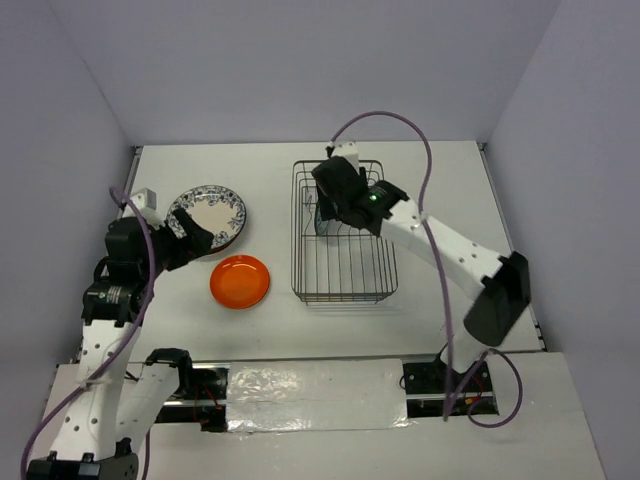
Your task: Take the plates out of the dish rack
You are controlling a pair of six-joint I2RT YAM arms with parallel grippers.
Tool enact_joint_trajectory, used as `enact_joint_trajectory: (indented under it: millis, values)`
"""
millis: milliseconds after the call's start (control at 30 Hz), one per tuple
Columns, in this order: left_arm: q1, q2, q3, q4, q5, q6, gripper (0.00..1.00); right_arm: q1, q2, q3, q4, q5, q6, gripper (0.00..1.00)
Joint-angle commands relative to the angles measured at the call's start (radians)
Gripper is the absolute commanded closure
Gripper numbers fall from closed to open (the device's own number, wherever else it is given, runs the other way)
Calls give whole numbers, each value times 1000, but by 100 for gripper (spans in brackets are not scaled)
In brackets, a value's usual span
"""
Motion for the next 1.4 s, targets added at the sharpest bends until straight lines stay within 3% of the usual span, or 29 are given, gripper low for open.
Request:
enact_joint_trajectory:
  millis: [0, 67, 233, 467, 633, 800, 833, 933, 1367]
  values:
    - [-3, -6, 102, -53, -82, 182, 0, -59, 151, 150, -94, 92, 1, 35]
    - [-4, -16, 79, -41, -178, 192, 1, -82, 213, 233, -100, 84, -16, 35]
    - [-11, -16, 36, -7, -116, 187, 0, -119, 409, 416, -147, 100, -18, 36]
    - [-44, -59, 30, -5, -142, 178, 0, -141, 560, 488, -137, 81, -10, 43]
    - [-58, -62, 28, -5, -146, 178, 0, -144, 575, 438, -98, 96, 34, 68]
    - [-67, -56, 28, -4, -140, 181, 0, -141, 558, 412, -121, 185, 94, 77]
    - [-69, -55, 28, -4, -140, 180, 0, -141, 552, 405, -123, 190, 103, 83]
    - [-74, -49, 30, -5, -143, 178, 0, -141, 529, 387, -106, 196, 105, 90]
    - [-89, -44, 30, -10, -160, 175, 0, -139, 459, 494, -167, 178, 51, 94]
